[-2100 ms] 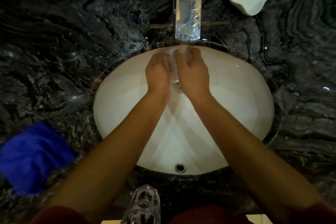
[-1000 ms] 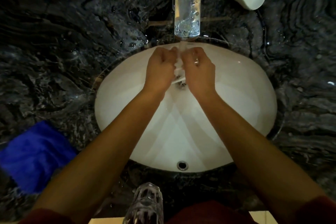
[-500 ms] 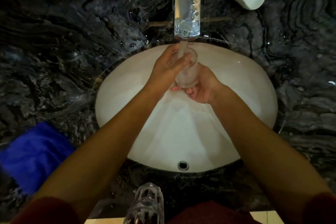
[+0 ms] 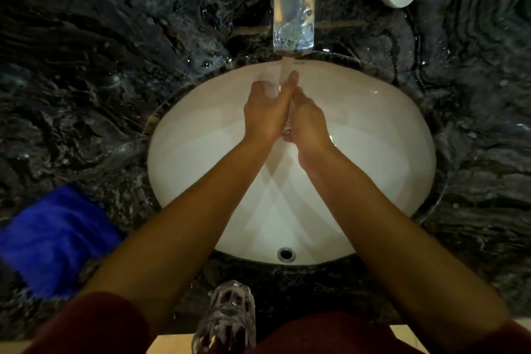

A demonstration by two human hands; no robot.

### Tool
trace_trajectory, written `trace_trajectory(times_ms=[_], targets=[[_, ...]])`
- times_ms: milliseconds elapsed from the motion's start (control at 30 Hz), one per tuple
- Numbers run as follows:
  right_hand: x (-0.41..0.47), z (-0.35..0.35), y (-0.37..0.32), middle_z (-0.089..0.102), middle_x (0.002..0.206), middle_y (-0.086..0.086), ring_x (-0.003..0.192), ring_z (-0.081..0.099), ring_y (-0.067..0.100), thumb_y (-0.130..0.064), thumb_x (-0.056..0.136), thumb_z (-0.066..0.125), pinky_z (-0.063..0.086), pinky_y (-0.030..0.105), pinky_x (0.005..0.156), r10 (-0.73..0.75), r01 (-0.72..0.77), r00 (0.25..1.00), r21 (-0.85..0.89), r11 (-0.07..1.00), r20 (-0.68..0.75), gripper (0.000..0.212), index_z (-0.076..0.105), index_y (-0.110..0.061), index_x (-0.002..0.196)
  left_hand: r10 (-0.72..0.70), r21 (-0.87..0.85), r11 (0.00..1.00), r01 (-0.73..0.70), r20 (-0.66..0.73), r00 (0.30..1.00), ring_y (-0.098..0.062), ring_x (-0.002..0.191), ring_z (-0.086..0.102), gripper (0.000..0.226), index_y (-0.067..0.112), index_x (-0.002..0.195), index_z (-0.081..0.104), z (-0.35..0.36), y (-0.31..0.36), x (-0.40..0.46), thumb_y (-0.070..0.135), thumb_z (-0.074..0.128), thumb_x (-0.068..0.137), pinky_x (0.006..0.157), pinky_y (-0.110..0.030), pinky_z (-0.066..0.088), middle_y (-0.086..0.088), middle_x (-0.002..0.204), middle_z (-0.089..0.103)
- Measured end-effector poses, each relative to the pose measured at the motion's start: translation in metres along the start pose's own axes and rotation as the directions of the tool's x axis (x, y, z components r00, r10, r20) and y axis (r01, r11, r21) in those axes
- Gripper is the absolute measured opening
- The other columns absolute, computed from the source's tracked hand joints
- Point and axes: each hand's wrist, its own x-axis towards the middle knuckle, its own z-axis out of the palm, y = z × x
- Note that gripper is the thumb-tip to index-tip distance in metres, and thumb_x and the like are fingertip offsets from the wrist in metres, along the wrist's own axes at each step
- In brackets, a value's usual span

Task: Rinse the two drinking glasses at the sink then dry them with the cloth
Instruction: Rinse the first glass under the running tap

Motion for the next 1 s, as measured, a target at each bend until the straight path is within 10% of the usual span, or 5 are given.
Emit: trace_trajectory(times_ms=[67, 300, 467, 633, 1000], targets=[[0.006, 0.009, 0.007, 0.066, 0.105, 0.001, 0.092, 0.069, 0.01, -0.039, 0.11, 0.038, 0.056, 0.017, 0.084, -0.023, 0.021, 1.0, -0.106, 0.994, -0.016, 0.038, 0.059, -0.011, 0.124, -0.034, 0.022, 0.999, 0.033, 0.029, 0.999, -0.013, 0.084, 0.075, 0.065, 0.016, 0.104, 0.072, -0.006, -0.001, 0.005, 0.076, 0.055, 0.084, 0.082, -0.036, 0.061, 0.001, 0.092, 0.078], [0.016, -0.01, -0.037, 0.071, 0.068, 0.008, 0.066, 0.07, 0.023, -0.026, 0.107, 0.043, 0.056, 0.031, 0.068, 0.078, -0.11, 0.993, 0.52, 0.847, 0.084, 0.035, 0.066, -0.008, 0.087, -0.143, -0.27, 0.939, 0.214, 0.26, 0.955, -0.037, 0.096, 0.077, 0.051, 0.012, 0.113, 0.073, -0.018, 0.014, 0.012, 0.057, 0.059, 0.093, 0.096, -0.052, 0.058, -0.018, 0.105, 0.079], [0.01, -0.001, -0.039, 0.073, 0.076, 0.008, 0.078, 0.071, 0.027, -0.029, 0.099, 0.048, 0.058, 0.037, 0.079, -0.056, 0.063, 0.997, 0.152, 0.986, -0.049, 0.027, 0.068, -0.018, 0.085, -0.131, -0.416, 0.887, 0.199, 0.185, 0.974, -0.033, 0.096, 0.077, 0.042, 0.01, 0.108, 0.075, -0.013, 0.013, 0.014, 0.048, 0.058, 0.098, 0.097, -0.053, 0.058, -0.018, 0.105, 0.078], [-0.015, 0.005, -0.021, 0.065, 0.135, 0.006, 0.113, 0.066, 0.024, -0.047, 0.104, 0.042, 0.054, 0.037, 0.096, -0.21, 0.197, 0.977, -0.251, 0.948, -0.026, 0.057, 0.037, -0.022, 0.154, -0.157, -0.397, 0.898, 0.19, 0.115, 0.981, -0.026, 0.096, 0.077, 0.063, 0.01, 0.116, 0.074, -0.013, 0.009, 0.018, 0.06, 0.062, 0.08, 0.09, -0.042, 0.061, -0.008, 0.104, 0.08], [-0.007, -0.006, -0.043, 0.063, 0.091, -0.001, 0.083, 0.065, 0.023, -0.06, 0.102, 0.035, 0.047, 0.033, 0.068, -0.219, 0.21, 0.974, -0.611, 0.763, 0.061, 0.053, 0.058, -0.016, 0.121, -0.206, -0.641, 0.726, 0.249, 0.143, 0.968, -0.027, 0.091, 0.077, 0.04, 0.001, 0.116, 0.073, -0.018, 0.002, 0.01, 0.033, 0.075, 0.093, 0.078, -0.038, 0.063, -0.014, 0.101, 0.079]])
